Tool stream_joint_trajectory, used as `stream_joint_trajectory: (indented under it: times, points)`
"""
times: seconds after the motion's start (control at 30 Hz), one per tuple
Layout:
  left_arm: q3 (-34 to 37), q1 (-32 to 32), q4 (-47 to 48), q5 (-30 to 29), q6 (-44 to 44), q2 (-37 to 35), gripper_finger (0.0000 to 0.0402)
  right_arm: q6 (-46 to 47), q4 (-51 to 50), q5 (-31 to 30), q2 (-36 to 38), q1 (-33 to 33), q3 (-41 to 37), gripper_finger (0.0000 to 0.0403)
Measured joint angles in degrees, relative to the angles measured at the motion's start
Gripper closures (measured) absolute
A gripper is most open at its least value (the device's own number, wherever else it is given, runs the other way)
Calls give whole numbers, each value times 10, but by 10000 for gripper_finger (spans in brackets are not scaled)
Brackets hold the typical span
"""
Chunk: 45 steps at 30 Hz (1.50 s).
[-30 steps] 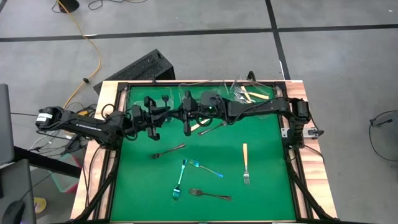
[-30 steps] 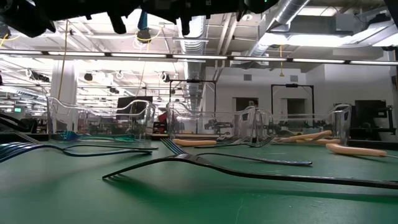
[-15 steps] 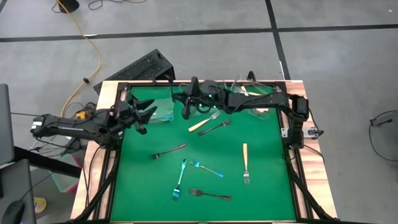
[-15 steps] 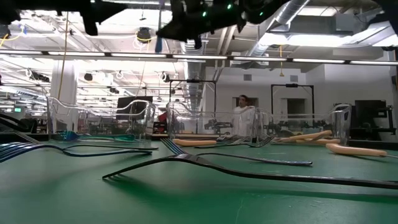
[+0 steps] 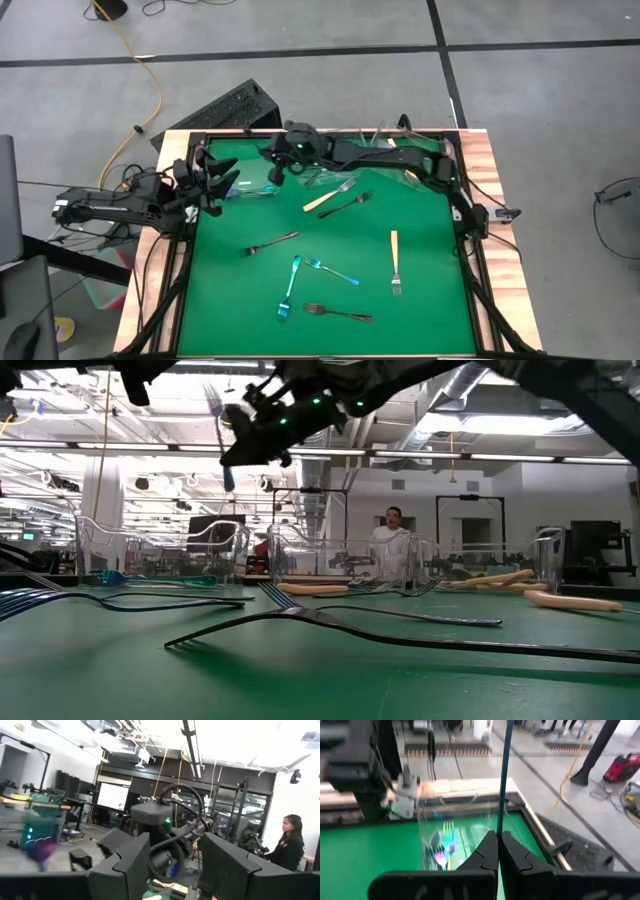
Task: Sort silverware by color (type)
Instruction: Put the blue fork into the left transparent bin, then put the yellow fork into the right transparent bin
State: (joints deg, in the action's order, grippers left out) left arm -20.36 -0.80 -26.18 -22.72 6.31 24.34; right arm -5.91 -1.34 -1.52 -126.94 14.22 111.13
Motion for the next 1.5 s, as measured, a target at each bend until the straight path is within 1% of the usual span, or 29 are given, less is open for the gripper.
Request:
stream_joint_trajectory:
  times: [0.2,0.3,0.33,0.4,0.5,0.6,0.67,0.93,1.17,1.23,1.4,1.5]
  points:
    - [0,0,-2,2,3,0,228,-36,-142,0,-100,0,155,381]
    - [0,0,-3,3,3,0,228,-36,-195,0,-148,1,228,381]
    - [0,0,-3,3,3,0,228,-37,-200,0,-160,1,241,381]
    - [0,0,-3,4,3,0,228,-40,-182,0,-167,0,228,381]
    - [0,0,-3,4,3,0,228,-41,-204,0,-171,1,225,381]
    - [0,0,-2,-2,3,0,228,-41,-192,-14,-181,2,229,381]
    - [0,0,-3,-3,3,0,228,-34,-211,-14,-184,4,226,381]
    - [0,0,0,-4,4,0,228,-30,-227,-15,-196,5,227,381]
    - [0,0,0,-11,4,0,228,-31,-218,-27,-196,5,227,381]
    - [0,0,0,-11,4,0,228,-21,-218,-29,-196,5,227,369]
    - [0,0,2,-11,4,0,228,-6,-216,-29,-196,5,227,318]
    - [0,0,2,-17,4,0,228,-1,-217,-30,-196,5,227,299]
